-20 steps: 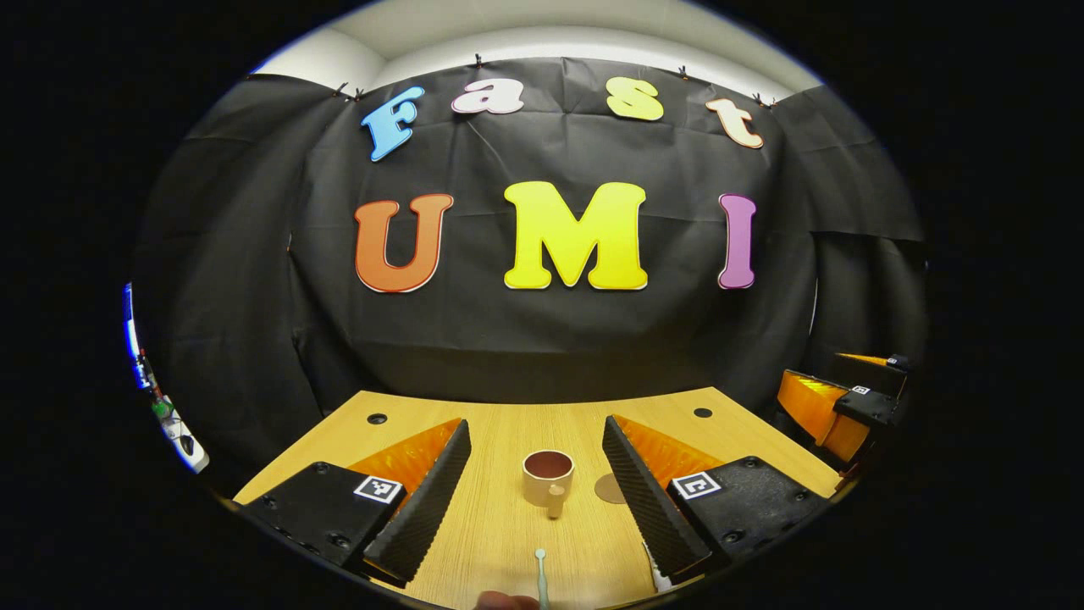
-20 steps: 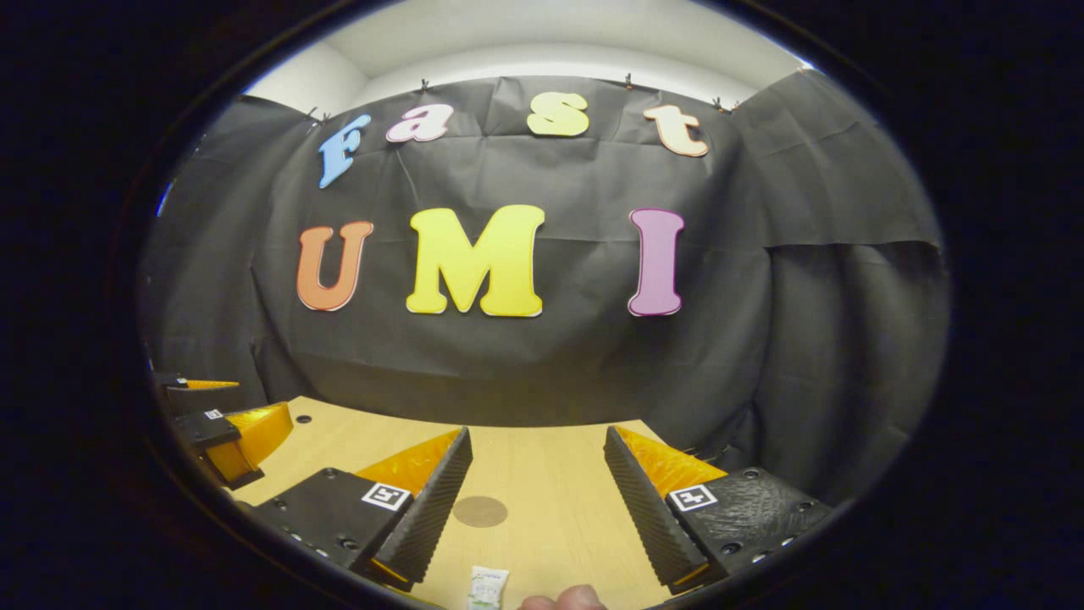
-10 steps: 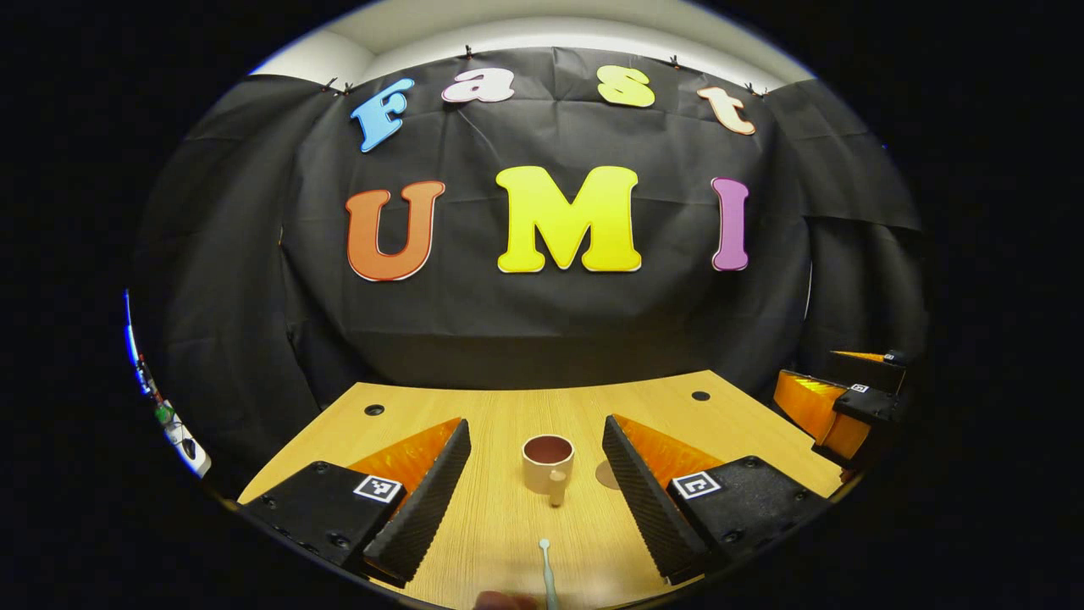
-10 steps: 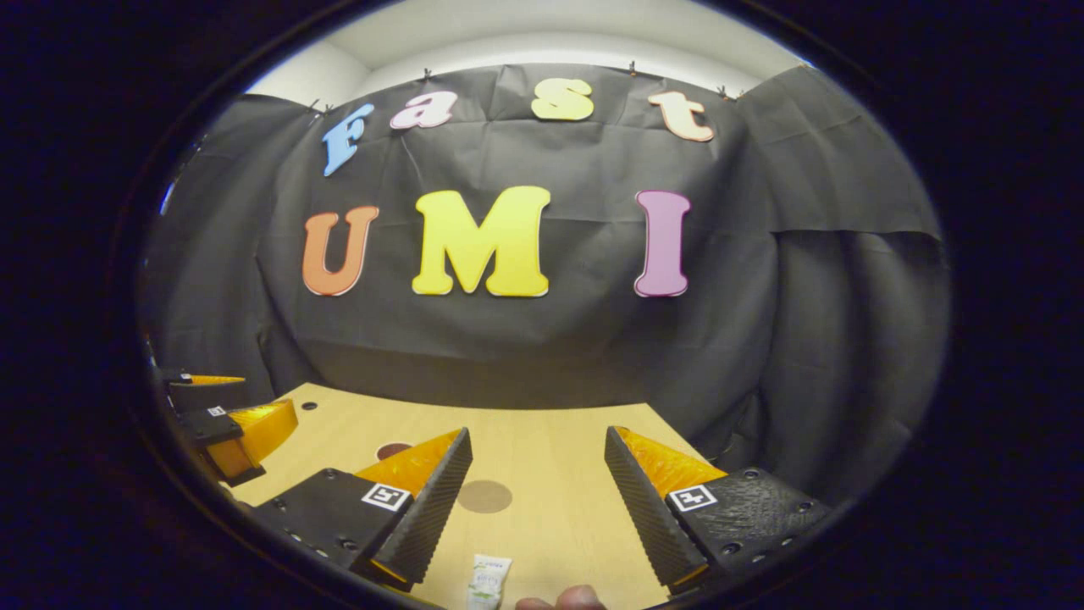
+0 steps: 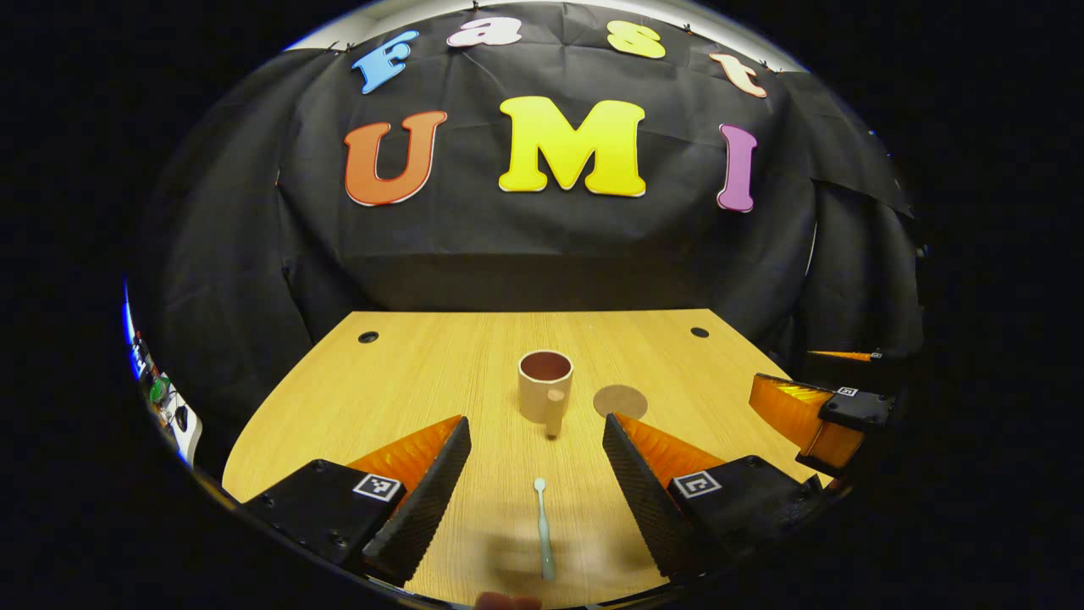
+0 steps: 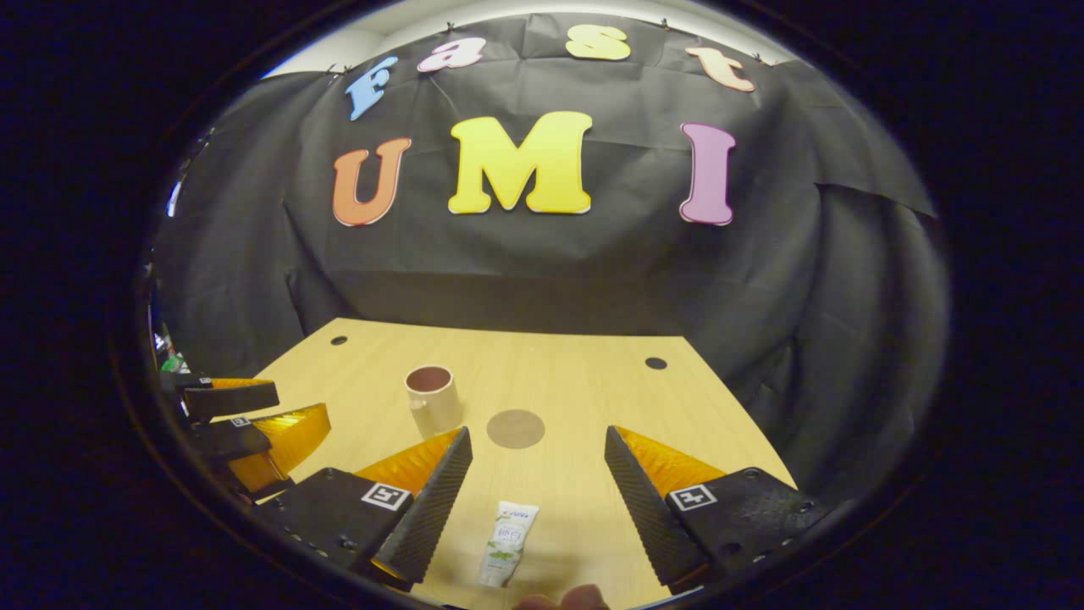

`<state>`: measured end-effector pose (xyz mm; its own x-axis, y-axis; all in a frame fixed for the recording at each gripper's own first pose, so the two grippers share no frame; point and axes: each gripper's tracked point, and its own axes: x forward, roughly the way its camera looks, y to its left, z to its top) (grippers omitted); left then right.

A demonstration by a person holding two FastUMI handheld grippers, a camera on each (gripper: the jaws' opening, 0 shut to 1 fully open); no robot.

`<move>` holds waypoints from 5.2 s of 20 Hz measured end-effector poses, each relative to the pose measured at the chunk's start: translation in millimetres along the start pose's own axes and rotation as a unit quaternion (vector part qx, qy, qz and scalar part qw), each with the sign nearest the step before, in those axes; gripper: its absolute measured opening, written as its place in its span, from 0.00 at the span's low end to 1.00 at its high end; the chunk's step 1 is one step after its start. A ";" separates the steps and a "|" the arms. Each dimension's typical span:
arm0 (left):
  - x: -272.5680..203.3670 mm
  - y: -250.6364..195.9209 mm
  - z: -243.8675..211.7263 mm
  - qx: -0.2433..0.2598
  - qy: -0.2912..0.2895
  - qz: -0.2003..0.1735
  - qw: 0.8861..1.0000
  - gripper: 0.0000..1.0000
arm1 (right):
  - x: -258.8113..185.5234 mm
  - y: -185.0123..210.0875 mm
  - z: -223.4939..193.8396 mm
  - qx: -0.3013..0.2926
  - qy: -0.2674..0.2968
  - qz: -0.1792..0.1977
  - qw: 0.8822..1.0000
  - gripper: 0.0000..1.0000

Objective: Put the toothbrush and toothpaste on the desktop into the cup, then pick up the cup and place it on the coaster on the desktop.

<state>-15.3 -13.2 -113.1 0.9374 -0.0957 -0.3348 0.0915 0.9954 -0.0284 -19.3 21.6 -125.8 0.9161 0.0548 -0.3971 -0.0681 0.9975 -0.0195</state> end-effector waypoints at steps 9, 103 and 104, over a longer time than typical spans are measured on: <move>2.3 -12.9 -76.5 -0.015 0.115 -0.009 0.993 1.00 | 9.4 15.1 -81.9 0.009 0.139 0.020 0.990 0.95; 79.7 8.6 7.2 -0.020 -0.007 0.036 0.999 0.03 | 48.8 4.3 -128.7 0.022 0.234 0.010 0.972 0.25; 84.9 9.7 18.6 -0.016 -0.022 0.038 0.999 0.03 | 48.8 2.1 -123.1 0.023 0.229 0.009 0.973 0.25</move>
<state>71.5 -11.8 -124.3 0.9551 -0.0198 -0.2957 0.0097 0.9993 -0.0356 -23.4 20.8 -258.1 0.6417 0.0561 -0.7649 -0.0550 0.9981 0.0271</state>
